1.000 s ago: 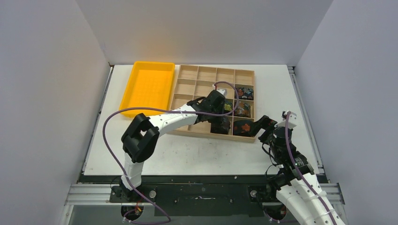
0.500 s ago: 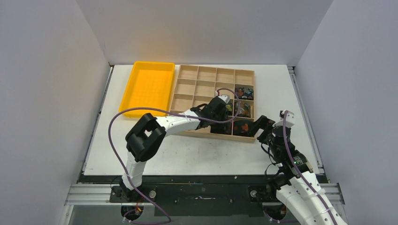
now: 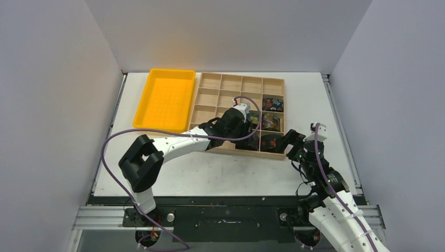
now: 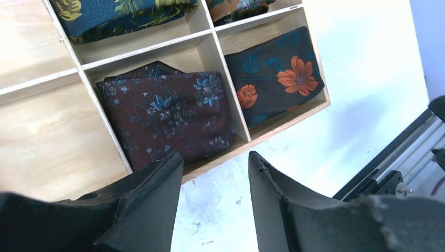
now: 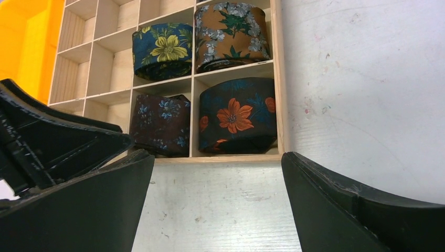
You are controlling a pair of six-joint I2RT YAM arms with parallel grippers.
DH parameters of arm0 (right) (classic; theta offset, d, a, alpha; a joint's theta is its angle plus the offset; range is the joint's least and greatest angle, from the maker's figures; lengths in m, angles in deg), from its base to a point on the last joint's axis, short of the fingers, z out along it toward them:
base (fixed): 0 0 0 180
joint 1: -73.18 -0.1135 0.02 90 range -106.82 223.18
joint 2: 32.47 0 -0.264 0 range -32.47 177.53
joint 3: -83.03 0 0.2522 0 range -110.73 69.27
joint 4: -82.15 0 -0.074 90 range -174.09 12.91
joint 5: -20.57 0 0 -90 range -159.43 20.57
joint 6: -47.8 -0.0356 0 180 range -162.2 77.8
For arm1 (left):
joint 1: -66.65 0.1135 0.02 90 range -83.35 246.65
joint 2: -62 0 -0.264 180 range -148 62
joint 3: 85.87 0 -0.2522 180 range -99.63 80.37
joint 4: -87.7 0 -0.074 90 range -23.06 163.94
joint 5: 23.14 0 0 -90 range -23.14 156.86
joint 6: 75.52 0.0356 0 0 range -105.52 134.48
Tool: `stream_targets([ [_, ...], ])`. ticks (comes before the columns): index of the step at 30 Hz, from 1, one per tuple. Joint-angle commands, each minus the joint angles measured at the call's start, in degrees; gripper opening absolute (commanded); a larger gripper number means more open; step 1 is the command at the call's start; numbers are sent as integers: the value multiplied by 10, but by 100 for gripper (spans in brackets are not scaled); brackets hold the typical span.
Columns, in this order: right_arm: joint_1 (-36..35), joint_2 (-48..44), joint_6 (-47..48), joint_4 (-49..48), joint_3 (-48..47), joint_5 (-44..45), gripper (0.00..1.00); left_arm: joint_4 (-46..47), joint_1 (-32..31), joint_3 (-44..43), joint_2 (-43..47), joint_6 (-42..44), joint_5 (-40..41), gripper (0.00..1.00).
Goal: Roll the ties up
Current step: Place the tie in the storage box.
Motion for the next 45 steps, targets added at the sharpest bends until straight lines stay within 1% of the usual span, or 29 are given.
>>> stream_targets([
  [1,-2,-5,6,-25,0,-6,97,48,7,24,46,-17,-9,42],
  [3,-3,-5,6,-24,-2,-6,97,42,16,27,36,-25,-9,29],
  [5,-3,-5,6,-24,-1,-6,97,51,27,33,23,-33,-38,19],
  [6,-3,-5,6,-25,0,-6,97,57,28,37,18,-34,-43,14],
  [7,-3,-4,6,-25,0,-7,97,64,29,39,13,-33,-47,10],
  [10,-3,-4,5,-25,1,-10,97,81,28,39,-5,-35,-59,6],
  [13,-2,-4,5,-26,3,-11,97,86,27,27,-22,-40,-64,4],
  [19,-2,-1,5,-23,0,-9,97,61,26,-2,-62,-28,-52,2],
  [26,-3,9,4,-22,-4,-7,97,75,26,9,-72,-27,-56,1],
  [29,-3,22,2,-22,-12,-7,96,86,25,20,-49,-28,-64,1],
  [30,-3,30,5,-25,-14,-7,94,86,25,25,-36,-27,-66,1],
  [33,-2,77,6,-31,-26,-22,85,110,25,51,14,-30,-73,8],
  [37,-3,144,9,-43,-36,-16,64,127,25,100,98,-40,-83,24],
  [38,-3,153,8,-47,-35,-9,60,130,25,113,117,-44,-86,26],
  [40,-4,162,7,-62,-32,-1,53,133,23,146,155,-49,-87,28],
  [45,-4,199,16,-104,-39,7,41,158,22,240,259,-66,-68,29],
])
